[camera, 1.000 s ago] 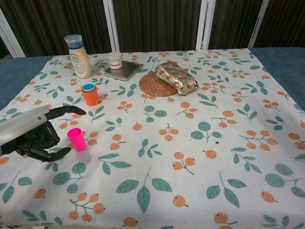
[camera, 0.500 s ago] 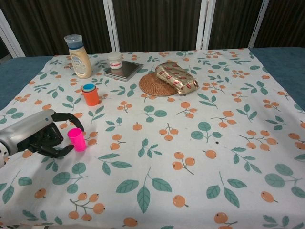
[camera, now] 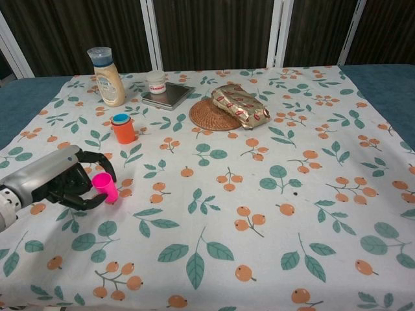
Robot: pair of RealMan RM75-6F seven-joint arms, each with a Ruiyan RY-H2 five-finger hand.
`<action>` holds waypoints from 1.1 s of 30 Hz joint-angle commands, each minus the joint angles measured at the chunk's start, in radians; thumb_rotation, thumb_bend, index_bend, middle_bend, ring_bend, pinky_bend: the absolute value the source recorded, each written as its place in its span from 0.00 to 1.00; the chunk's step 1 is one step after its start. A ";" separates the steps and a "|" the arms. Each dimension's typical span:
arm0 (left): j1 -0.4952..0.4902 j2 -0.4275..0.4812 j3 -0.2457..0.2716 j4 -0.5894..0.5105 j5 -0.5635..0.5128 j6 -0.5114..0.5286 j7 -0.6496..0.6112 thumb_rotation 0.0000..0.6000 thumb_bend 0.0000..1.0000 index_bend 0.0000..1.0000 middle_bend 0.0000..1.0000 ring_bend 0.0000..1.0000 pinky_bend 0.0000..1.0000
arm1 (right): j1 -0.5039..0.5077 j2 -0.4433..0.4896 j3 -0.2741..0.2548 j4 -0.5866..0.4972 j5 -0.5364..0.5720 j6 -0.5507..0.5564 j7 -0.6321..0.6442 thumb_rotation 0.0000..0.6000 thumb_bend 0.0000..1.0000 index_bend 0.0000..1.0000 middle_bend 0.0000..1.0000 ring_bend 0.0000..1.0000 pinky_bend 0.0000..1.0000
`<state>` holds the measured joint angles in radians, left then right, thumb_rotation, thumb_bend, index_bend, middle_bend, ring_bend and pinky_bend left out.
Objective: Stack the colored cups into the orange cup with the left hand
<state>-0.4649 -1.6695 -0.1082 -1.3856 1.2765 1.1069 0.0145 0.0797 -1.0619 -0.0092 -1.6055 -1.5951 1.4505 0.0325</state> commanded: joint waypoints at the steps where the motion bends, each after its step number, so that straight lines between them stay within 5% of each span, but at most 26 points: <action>1: -0.011 0.001 -0.029 -0.005 0.007 0.017 -0.007 1.00 0.38 0.65 1.00 1.00 1.00 | -0.001 0.001 0.000 0.000 0.000 0.001 0.002 1.00 0.19 0.00 0.00 0.00 0.00; 7: -0.101 -0.029 -0.198 0.023 -0.048 0.024 -0.001 1.00 0.38 0.65 1.00 1.00 1.00 | -0.001 0.005 0.000 -0.001 -0.002 0.004 0.011 1.00 0.18 0.00 0.00 0.00 0.00; 13: -0.239 -0.117 -0.342 0.194 -0.165 -0.026 0.057 1.00 0.39 0.65 1.00 1.00 1.00 | -0.002 0.010 0.007 0.000 0.009 0.007 0.024 1.00 0.18 0.00 0.00 0.00 0.00; 33: -0.334 -0.241 -0.320 0.546 -0.209 -0.120 -0.020 1.00 0.39 0.64 1.00 1.00 1.00 | -0.002 0.014 0.020 0.000 0.035 0.003 0.028 1.00 0.18 0.00 0.00 0.00 0.00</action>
<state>-0.7952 -1.9040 -0.4327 -0.8501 1.0665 0.9921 0.0025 0.0779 -1.0477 0.0111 -1.6054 -1.5603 1.4535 0.0603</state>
